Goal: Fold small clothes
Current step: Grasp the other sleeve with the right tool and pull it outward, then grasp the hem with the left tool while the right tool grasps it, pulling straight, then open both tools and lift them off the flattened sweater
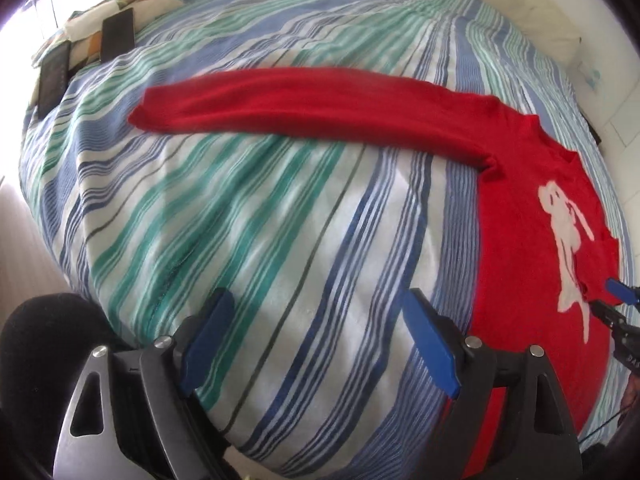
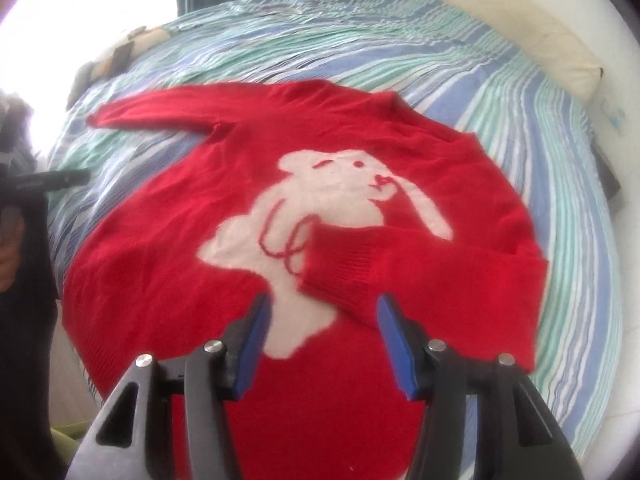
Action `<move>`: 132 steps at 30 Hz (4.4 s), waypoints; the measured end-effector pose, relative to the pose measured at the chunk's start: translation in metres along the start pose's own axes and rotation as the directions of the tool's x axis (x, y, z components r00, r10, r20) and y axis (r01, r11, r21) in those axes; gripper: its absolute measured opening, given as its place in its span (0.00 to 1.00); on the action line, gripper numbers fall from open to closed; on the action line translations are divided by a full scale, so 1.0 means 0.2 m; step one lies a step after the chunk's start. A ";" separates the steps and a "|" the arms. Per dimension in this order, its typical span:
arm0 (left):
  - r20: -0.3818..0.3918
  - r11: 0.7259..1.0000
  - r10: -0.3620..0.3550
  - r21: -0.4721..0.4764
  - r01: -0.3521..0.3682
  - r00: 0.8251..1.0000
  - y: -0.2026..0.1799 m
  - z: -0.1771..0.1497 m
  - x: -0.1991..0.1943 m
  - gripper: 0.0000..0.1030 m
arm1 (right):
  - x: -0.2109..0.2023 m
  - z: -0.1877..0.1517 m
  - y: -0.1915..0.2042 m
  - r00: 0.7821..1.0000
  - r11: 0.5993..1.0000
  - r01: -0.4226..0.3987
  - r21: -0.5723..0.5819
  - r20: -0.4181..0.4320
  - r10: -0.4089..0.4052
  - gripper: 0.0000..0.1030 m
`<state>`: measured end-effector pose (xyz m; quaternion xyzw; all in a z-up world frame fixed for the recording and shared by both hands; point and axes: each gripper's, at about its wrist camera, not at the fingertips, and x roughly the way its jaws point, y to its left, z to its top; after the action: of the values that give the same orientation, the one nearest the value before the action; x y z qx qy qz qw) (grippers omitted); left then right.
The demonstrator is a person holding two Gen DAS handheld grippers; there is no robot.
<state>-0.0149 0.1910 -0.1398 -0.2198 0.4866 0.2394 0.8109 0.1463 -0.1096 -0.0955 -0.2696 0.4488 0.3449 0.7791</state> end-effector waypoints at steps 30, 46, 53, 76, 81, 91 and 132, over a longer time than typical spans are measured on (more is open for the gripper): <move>0.026 0.998 0.058 0.029 -0.059 0.998 -0.02 -0.03 0.02 0.85 | -0.45 -1.54 -1.60 0.930 0.237 0.281 0.930 -0.204 -0.305 0.07; 0.013 0.997 0.066 0.049 -0.067 0.998 -0.03 -0.04 0.04 0.85 | -0.32 -1.60 -1.60 0.911 0.263 0.361 0.895 -0.277 -0.306 0.05; -0.006 0.998 0.038 0.042 -0.037 0.999 -0.03 -0.04 0.00 0.85 | -0.39 -1.60 -1.55 0.888 0.212 0.391 0.896 -0.306 -0.344 0.46; -0.393 0.905 -0.283 0.193 0.380 0.875 -0.37 -0.51 -0.02 0.08 | -0.13 -1.13 -0.08 0.916 0.577 -0.288 0.765 0.044 0.399 0.34; -0.368 0.912 -0.214 0.256 0.320 0.905 -0.37 -0.51 -0.11 0.02 | -0.16 -1.11 -0.07 0.920 0.610 -0.258 0.750 -0.003 0.393 0.04; -0.421 0.946 -0.044 0.273 0.172 0.906 -0.41 -0.53 0.11 0.02 | -0.08 -1.22 -0.13 0.927 0.609 -0.101 0.787 -0.147 0.344 0.03; 0.464 0.986 -0.146 0.138 0.091 0.874 -0.21 -0.19 -0.43 0.90 | -0.86 -1.06 -0.24 0.791 0.704 0.368 0.607 0.194 -0.581 0.73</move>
<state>-0.0514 0.1192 -0.0738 -0.1385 0.2728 0.2078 0.9291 0.0122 -0.3446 -0.0337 -0.0770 0.2842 0.0320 0.9551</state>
